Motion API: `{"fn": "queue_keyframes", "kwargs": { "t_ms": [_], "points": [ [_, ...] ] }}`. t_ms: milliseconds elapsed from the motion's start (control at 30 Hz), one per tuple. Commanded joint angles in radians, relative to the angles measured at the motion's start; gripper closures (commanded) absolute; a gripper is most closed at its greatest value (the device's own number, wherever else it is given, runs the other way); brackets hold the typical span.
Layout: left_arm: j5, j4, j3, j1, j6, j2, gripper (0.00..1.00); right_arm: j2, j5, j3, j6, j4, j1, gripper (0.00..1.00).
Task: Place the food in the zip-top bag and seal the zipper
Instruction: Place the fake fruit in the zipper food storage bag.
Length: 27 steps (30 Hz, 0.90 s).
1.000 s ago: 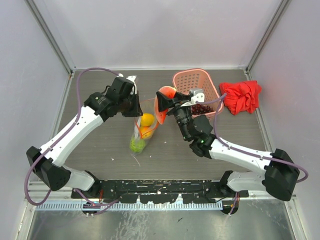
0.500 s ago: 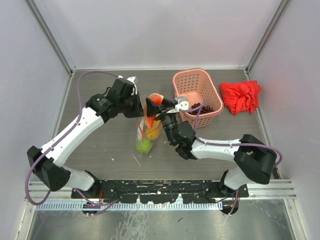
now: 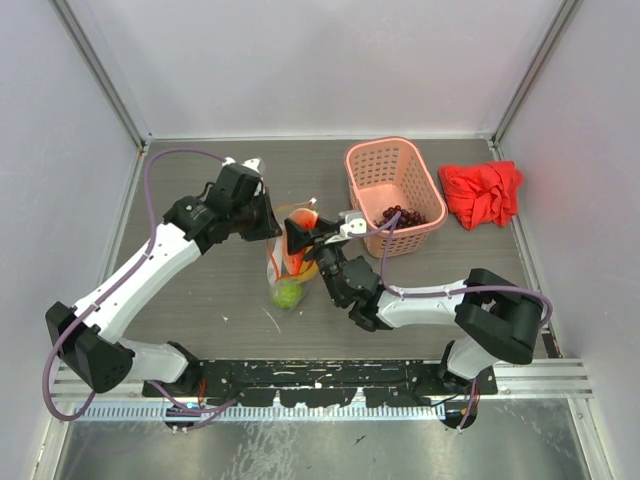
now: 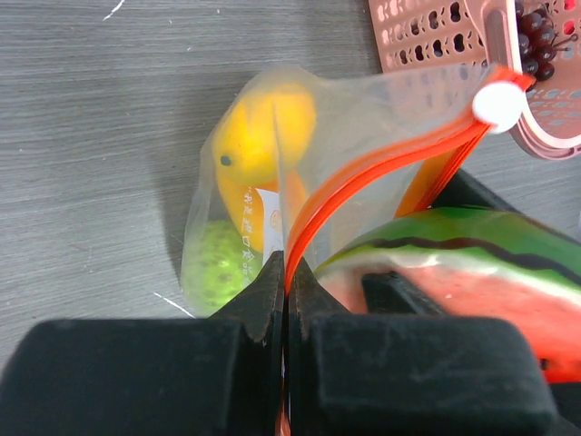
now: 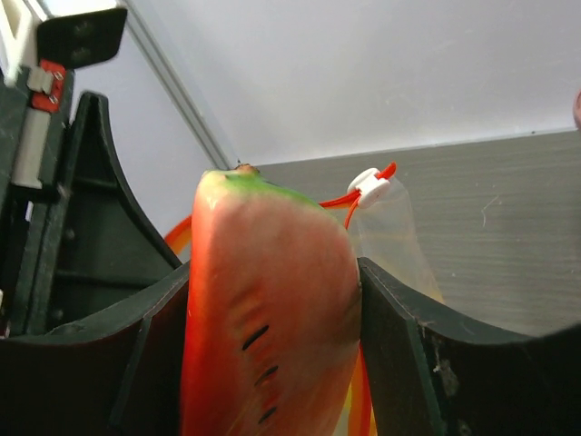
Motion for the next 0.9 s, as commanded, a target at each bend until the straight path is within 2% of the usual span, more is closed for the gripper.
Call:
{"fn": "queue_keyframes", "kwargs": {
  "t_ms": [0,100,233,433,733,867],
  "points": [
    [-0.02,0.073,0.003,0.0,-0.01,-0.052,1.0,-0.023,0.003,0.005,0.09,-0.08,0.02,0.67],
    [-0.025,0.084,-0.008,0.0,-0.008,-0.053,1.0,-0.029,0.002,0.008,0.115,-0.127,0.02,0.63],
    [-0.013,0.086,-0.011,-0.001,0.001,-0.052,1.0,-0.033,0.002,0.022,0.151,-0.201,0.021,0.46],
    [-0.008,0.083,-0.026,-0.001,0.009,-0.083,1.0,-0.047,-0.006,0.091,0.194,-0.36,0.021,0.27],
    [-0.008,0.084,-0.053,0.0,0.021,-0.095,1.0,-0.095,0.009,0.17,0.25,-0.567,0.02,0.12],
    [-0.011,0.086,-0.061,-0.001,0.025,-0.094,1.0,-0.121,-0.023,0.187,0.249,-0.62,0.02,0.13]
  ]
}}
